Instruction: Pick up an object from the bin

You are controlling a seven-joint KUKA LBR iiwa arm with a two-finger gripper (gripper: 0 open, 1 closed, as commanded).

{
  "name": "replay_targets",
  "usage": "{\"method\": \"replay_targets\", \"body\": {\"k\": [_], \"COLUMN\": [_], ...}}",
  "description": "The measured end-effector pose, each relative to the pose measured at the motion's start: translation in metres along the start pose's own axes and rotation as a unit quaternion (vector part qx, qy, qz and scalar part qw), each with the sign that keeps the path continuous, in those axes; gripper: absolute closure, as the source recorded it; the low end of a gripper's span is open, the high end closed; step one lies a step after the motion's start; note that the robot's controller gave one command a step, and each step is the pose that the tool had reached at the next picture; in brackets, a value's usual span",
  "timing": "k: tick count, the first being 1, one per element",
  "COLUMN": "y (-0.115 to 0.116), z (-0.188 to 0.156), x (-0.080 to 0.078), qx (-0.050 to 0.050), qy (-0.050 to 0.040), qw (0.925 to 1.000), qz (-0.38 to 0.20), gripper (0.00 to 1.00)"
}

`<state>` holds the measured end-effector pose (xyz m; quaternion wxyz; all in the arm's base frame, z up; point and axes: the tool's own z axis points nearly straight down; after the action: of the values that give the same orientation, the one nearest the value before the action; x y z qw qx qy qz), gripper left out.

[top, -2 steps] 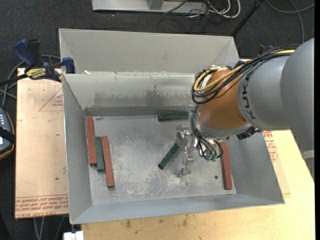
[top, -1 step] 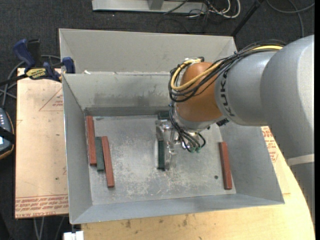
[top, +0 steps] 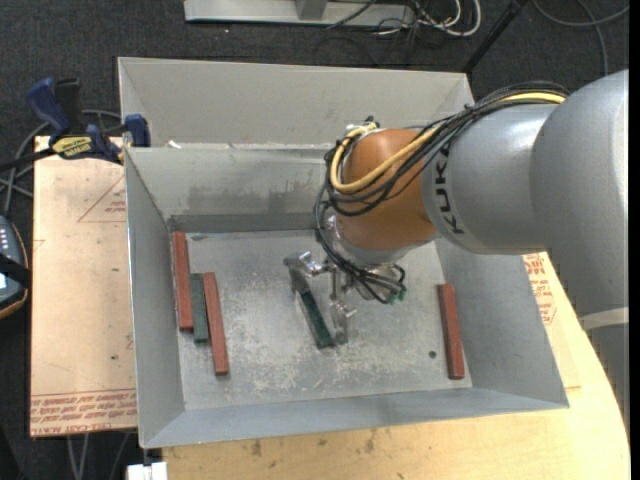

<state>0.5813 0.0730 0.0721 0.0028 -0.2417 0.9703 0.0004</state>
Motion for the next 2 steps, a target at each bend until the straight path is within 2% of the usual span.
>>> {"method": "replay_targets", "body": {"k": [1, 2], "y": [-0.0008, 0.0000], "z": [-0.0013, 0.0006], "x": [-0.0004, 0.0008], "qx": [0.000, -0.001], "qy": [-0.0001, 0.0017], "qw": [1.0000, 1.0000], "qz": [0.000, 0.000], "gripper": [1.00, 0.00]}}
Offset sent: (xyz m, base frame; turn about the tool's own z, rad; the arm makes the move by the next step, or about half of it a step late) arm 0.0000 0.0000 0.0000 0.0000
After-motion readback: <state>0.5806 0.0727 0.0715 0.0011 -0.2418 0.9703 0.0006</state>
